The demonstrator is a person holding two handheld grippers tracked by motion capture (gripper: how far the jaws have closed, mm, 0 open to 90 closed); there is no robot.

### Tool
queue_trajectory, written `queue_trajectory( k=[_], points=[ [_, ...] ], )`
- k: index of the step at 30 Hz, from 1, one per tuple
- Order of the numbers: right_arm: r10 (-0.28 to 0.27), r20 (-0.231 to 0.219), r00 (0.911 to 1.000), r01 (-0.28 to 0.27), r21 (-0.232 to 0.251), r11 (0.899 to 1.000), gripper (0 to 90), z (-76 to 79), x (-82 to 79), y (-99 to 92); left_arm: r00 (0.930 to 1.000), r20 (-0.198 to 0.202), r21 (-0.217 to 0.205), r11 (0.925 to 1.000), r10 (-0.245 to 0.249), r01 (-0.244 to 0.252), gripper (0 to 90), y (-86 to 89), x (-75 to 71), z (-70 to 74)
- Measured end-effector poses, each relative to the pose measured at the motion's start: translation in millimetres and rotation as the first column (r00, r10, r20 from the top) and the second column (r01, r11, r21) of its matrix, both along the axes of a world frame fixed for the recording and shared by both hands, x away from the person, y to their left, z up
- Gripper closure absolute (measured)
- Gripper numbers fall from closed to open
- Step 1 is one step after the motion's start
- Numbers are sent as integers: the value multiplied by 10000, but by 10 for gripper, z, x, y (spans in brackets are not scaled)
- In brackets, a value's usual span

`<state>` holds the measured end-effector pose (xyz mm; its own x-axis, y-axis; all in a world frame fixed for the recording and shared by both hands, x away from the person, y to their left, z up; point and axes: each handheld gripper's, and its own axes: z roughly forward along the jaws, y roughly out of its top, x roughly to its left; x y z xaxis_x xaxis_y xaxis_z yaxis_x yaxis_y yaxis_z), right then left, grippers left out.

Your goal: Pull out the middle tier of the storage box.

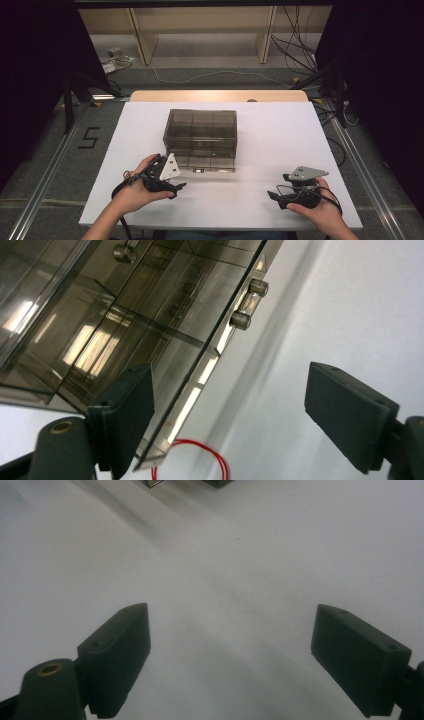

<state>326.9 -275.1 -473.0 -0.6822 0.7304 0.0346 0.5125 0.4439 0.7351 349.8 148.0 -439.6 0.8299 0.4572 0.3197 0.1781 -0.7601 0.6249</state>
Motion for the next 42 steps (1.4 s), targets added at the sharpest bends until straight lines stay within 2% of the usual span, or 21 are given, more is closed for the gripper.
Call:
queue_trajectory(
  k=[1, 5, 10, 19, 30, 42],
  points=[
    [16, 1, 10000, -16, 3, 10000, 167, 2, 0, 1, 9998, -23, -233, 9995, 194, -194, 197, 24, -32, -26],
    [28, 3, 10000, -28, -2, 10000, 167, 2, 1, 5, 9993, -36, -467, 9982, 365, -366, 196, 57, -93, -63],
    [-7, 46, 10000, 7, -14, 10000, 167, 8, 1, -1, 9982, 40, -665, 9960, 600, -596, 196, 96, -173, -111],
    [-28, 15, 10000, 28, -50, 10000, 167, 6, 15, 13, 9946, -73, -1060, 9890, 1034, -1036, 199, 182, -217, -139],
    [-51, -31, 10000, 51, -31, 10000, 168, 3, 8, -6, 9911, -212, -1037, 9857, 1312, -1327, 199, 219, -204, -163],
    [-56, -23, 10000, 56, -18, 10000, 167, 2, 4, -9, 9907, -303, -970, 9861, 1323, -1347, 198, 234, -195, -178]
  ],
)
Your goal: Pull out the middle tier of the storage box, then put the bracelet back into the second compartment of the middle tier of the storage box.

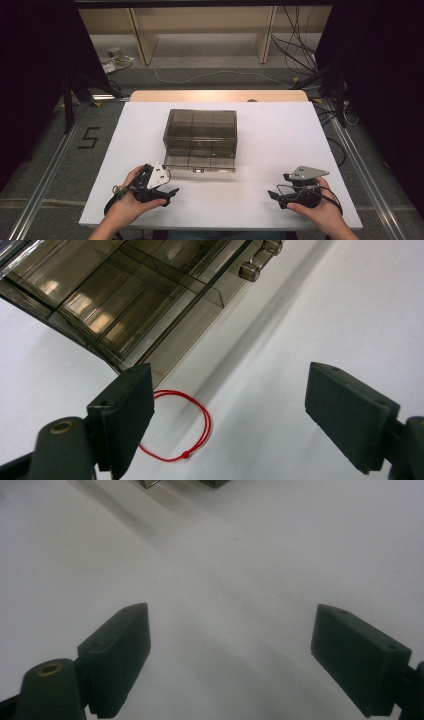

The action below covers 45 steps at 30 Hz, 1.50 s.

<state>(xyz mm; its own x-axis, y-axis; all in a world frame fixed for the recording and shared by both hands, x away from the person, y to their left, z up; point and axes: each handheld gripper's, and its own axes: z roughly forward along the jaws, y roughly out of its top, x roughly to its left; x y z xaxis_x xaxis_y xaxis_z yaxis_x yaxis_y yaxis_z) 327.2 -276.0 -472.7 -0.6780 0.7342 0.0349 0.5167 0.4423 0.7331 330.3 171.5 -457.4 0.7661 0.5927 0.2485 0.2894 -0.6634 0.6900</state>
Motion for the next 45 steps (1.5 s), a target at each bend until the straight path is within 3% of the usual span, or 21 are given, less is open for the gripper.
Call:
queue_trajectory(
  k=[14, 19, 26, 32, 35, 39, 45],
  points=[
    [-28, 50, 10000, 28, 17, 10000, 167, 4, 19, 0, 9996, -216, 125, 9998, 180, -178, 233, 75, 33, -6],
    [-91, -7, 10000, 91, 17, 10000, 168, -2, 27, 4, 9983, -248, 176, 9985, 530, -525, 269, 119, 59, -5],
    [-25, -12, 10000, 25, 15, 10000, 167, -4, 6, -7, 9941, -786, 749, 9948, 754, -695, 346, 184, 160, -15],
    [-32, 49, 10000, 32, 94, 10000, 167, 9, -29, -30, 9898, -1298, 873, 9950, 592, -480, 396, 199, 206, -68],
    [-89, 50, 9999, 88, 88, 9999, 167, 9, -23, -29, 9878, -1533, 1117, 9937, 264, -92, 421, 157, 215, -110],
    [-37, 29, 10000, 37, 23, 10000, 169, 5, -13, -10, 9846, -1709, 1591, 9851, -377, 654, 436, 134, 187, -157],
    [-92, 6, 10000, 92, 58, 9999, 169, 3, -16, -20, 9856, -1672, 1585, 9860, -252, 521, 503, 163, 263, -154]
  ],
)
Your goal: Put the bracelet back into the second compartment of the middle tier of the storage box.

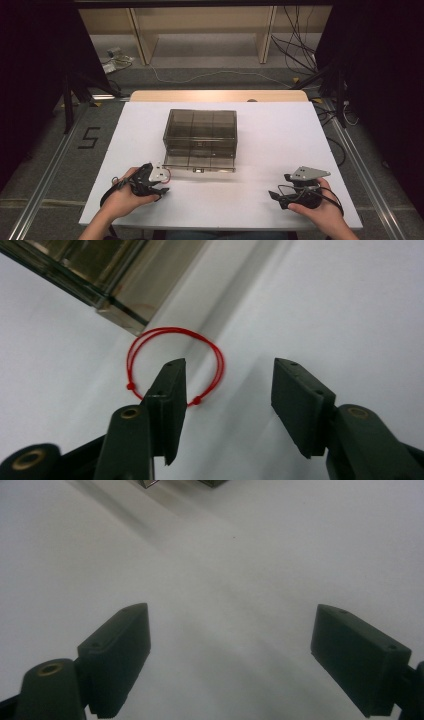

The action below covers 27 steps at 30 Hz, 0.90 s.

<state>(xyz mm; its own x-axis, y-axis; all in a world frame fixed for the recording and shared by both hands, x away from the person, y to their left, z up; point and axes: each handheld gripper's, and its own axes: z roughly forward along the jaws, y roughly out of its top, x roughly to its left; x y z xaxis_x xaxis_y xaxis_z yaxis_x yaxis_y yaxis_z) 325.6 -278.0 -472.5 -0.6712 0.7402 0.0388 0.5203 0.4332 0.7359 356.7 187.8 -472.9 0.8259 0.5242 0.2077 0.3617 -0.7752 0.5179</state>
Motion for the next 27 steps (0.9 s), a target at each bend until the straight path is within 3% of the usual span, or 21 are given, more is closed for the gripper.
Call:
queue_trajectory(
  k=[5, 10, 14, 16, 23, 27],
  points=[
    [83, 40, 10000, -83, -11, 10000, 167, 3, -10, 9, 9995, -280, 208, 9997, -156, 162, 570, 29, 102, -19],
    [81, -24, 10000, -81, -51, 10000, 168, -6, 6, 15, 9964, -822, -49, 9998, -209, 205, 584, 61, 180, -27],
    [152, 11, 9999, -152, -79, 9999, 168, -8, 5, 21, 9902, -1394, -477, 9989, -22, -45, 615, 108, 226, -34],
    [151, 12, 9999, -151, -75, 9999, 167, -7, 3, 21, 9834, -1796, -642, 9973, 248, -369, 648, 111, 250, -33],
    [127, -7, 9999, -128, -70, 9999, 168, -6, -2, 18, 9703, -2320, -498, 9954, 682, -818, 687, 87, 289, -10],
    [166, -8, 9999, -166, -93, 9998, 168, -7, -4, 17, 9616, -2531, -401, 9920, 1058, -1197, 771, 88, 302, 2]
  ],
)
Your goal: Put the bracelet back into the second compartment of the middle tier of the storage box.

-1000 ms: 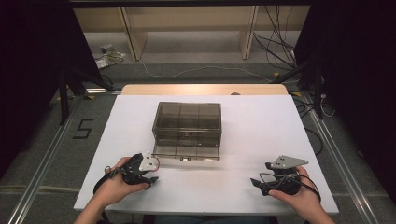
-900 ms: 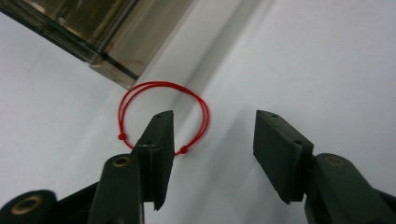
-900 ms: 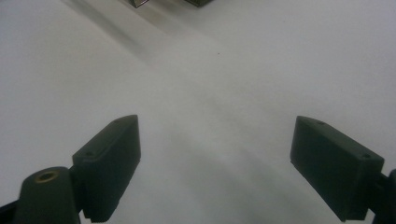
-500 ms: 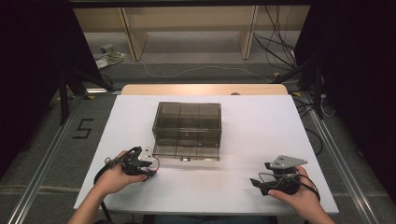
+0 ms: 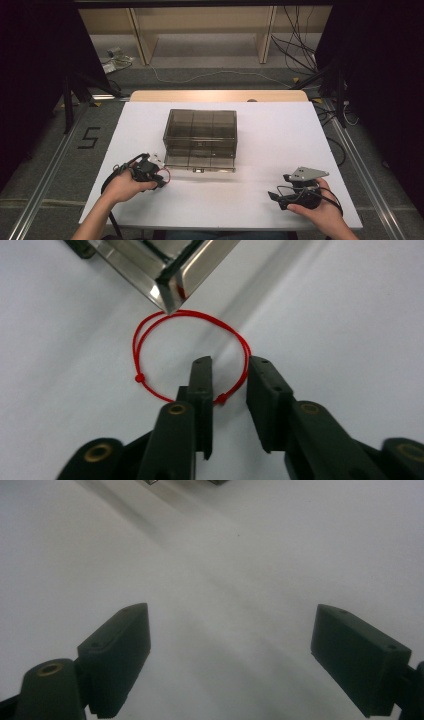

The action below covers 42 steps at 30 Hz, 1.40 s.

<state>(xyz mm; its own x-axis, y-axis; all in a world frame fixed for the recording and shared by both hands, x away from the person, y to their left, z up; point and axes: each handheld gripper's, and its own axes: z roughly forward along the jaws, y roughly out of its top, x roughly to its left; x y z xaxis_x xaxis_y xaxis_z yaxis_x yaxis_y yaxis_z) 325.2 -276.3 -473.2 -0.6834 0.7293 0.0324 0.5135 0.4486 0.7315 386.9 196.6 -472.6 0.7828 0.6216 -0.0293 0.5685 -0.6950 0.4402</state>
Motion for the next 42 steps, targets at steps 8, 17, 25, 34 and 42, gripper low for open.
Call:
queue_trajectory(
  k=[8, 17, 25, 34, 42],
  points=[
    [31, 12, 10000, -31, -26, 10000, 168, -2, 0, 3, 10000, 74, 457, 9990, -32, 29, 864, -46, -29, 14],
    [31, -9, 10000, -31, -43, 10000, 167, -2, -1, -1, 9998, 94, 654, 9977, 180, -185, 874, -78, -39, 23],
    [40, -14, 10000, -40, -37, 10000, 167, -1, -3, 2, 9981, 604, 797, 9966, 148, -196, 877, -69, -67, 33],
    [15, 13, 10000, -15, 19, 10000, 168, 5, -8, -8, 9945, 885, 526, 9968, 558, -606, 877, 18, -141, 93],
    [15, 56, 10000, -16, 46, 10000, 168, 12, -14, -8, 9885, 1169, 304, 9945, 959, -1001, 877, 66, -188, 147]
  ],
)
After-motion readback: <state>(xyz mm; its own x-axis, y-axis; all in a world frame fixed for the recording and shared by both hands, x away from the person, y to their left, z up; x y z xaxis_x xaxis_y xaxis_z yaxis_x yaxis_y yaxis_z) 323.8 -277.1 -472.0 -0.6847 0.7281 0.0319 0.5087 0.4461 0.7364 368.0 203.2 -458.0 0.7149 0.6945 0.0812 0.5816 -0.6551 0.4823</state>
